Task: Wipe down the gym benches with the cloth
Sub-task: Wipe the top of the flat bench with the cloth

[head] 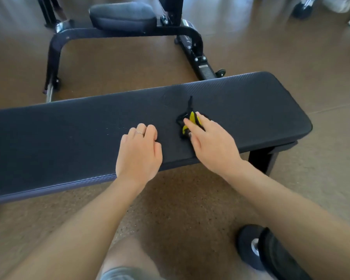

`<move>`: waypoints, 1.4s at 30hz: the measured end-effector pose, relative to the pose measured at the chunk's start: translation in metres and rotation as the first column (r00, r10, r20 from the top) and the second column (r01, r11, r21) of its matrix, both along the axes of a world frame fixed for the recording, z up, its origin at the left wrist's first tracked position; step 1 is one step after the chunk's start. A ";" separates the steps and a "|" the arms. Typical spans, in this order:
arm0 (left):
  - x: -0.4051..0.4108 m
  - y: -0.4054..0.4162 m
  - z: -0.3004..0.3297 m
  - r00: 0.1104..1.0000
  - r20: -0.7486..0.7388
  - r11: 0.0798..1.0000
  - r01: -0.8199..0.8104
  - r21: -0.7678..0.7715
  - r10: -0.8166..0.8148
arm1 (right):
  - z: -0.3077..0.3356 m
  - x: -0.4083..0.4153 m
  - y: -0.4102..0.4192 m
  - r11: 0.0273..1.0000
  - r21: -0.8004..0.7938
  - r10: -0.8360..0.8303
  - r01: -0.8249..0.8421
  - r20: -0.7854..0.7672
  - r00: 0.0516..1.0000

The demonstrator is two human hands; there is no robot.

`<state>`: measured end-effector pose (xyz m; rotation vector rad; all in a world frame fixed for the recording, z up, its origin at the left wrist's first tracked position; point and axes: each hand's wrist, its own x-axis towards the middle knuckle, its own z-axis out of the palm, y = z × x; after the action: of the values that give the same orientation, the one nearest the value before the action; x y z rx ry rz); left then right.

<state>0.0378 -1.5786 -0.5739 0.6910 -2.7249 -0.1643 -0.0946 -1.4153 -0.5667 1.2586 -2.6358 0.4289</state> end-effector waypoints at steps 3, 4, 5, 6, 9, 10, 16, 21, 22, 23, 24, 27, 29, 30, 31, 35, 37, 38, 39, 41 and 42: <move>0.000 0.000 0.000 1.000 0.006 1.000 0.001 0.003 -0.001 | 0.004 -0.032 0.005 0.971 -0.002 -0.238 0.239 0.051 0.970; -0.001 0.000 0.000 1.000 0.009 1.000 -0.004 -0.001 0.004 | 0.004 -0.030 0.000 0.953 -0.006 -0.303 0.303 0.049 0.952; -0.001 0.001 -0.001 1.000 0.011 1.000 -0.012 0.001 0.012 | 0.002 -0.025 -0.007 0.937 -0.013 -0.349 0.350 0.044 0.936; -0.002 0.001 -0.001 1.000 0.016 1.000 -0.017 0.008 0.017 | 0.000 -0.016 -0.013 0.927 -0.025 -0.373 0.374 0.034 0.927; -0.002 0.001 0.001 0.999 0.031 1.000 -0.010 0.023 0.009 | -0.002 0.018 -0.029 0.944 -0.043 -0.329 0.328 -0.005 0.944; -0.002 0.000 0.000 1.000 0.029 1.000 -0.003 0.022 0.003 | -0.003 0.032 -0.035 0.953 -0.052 -0.299 0.298 -0.019 0.954; -0.002 0.001 0.000 1.000 0.015 1.000 0.005 0.003 -0.005 | -0.013 0.070 -0.051 0.978 -0.175 -0.124 0.114 -0.050 0.991; 0.002 -0.001 -0.003 1.000 -0.005 1.000 0.020 0.010 -0.020 | -0.020 0.052 -0.023 0.972 -0.236 -0.027 -0.006 -0.136 0.990; 0.002 -0.002 -0.003 1.000 -0.013 1.000 0.017 0.023 -0.016 | -0.022 0.038 -0.008 0.968 -0.251 -0.051 0.008 -0.163 0.985; 0.001 -0.002 -0.003 1.000 -0.018 0.999 0.011 0.033 -0.010 | -0.023 0.022 0.010 0.961 -0.272 -0.104 0.051 -0.184 0.977; 0.001 -0.002 -0.002 1.000 -0.020 0.999 0.007 0.035 -0.006 | -0.024 0.004 0.029 0.952 -0.283 -0.176 0.116 -0.195 0.965; -0.001 0.001 -0.001 1.000 -0.028 0.999 -0.003 0.033 0.004 | -0.022 -0.030 0.060 0.891 -0.302 -0.391 0.339 -0.130 0.911; -0.004 0.003 -0.001 1.000 -0.026 1.000 -0.013 0.028 0.013 | -0.019 -0.022 0.043 0.845 -0.324 -0.466 0.425 -0.058 0.883; -0.004 0.003 -0.002 1.000 -0.023 1.000 -0.018 0.025 0.018 | -0.018 -0.009 0.028 0.852 -0.319 -0.450 0.415 -0.041 0.892; -0.003 0.003 -0.002 1.000 -0.018 0.999 -0.023 0.023 0.023 | -0.017 0.006 0.013 0.878 -0.307 -0.395 0.367 -0.033 0.918; -0.003 0.003 0.000 1.000 0.001 0.999 -0.016 0.047 0.016 | -0.012 0.053 -0.037 0.965 -0.242 -0.095 0.096 0.017 0.995; -0.002 0.002 0.002 1.000 0.021 0.998 -0.021 0.061 0.019 | -0.009 0.051 -0.041 0.982 -0.182 0.062 -0.059 0.014 0.998; -0.002 0.002 0.002 1.000 0.023 0.998 -0.018 0.064 0.016 | -0.009 0.043 -0.036 0.980 -0.148 0.134 -0.133 -0.002 0.991; -0.002 0.002 0.003 1.000 0.019 0.997 -0.016 0.071 0.015 | -0.009 0.031 -0.027 0.975 -0.120 0.185 -0.186 -0.018 0.983; -0.002 0.003 0.004 1.000 0.009 0.995 -0.029 0.094 0.028 | -0.009 -0.003 -0.002 0.981 -0.109 0.157 -0.160 -0.035 0.987; -0.002 0.004 0.005 0.999 0.012 0.994 -0.039 0.102 0.038 | -0.007 -0.021 0.010 0.988 -0.129 0.085 -0.088 -0.031 0.996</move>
<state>0.0358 -1.5746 -0.5691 0.7740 -2.7256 -0.2940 -0.1154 -1.4050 -0.5740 1.3308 -2.4938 0.5844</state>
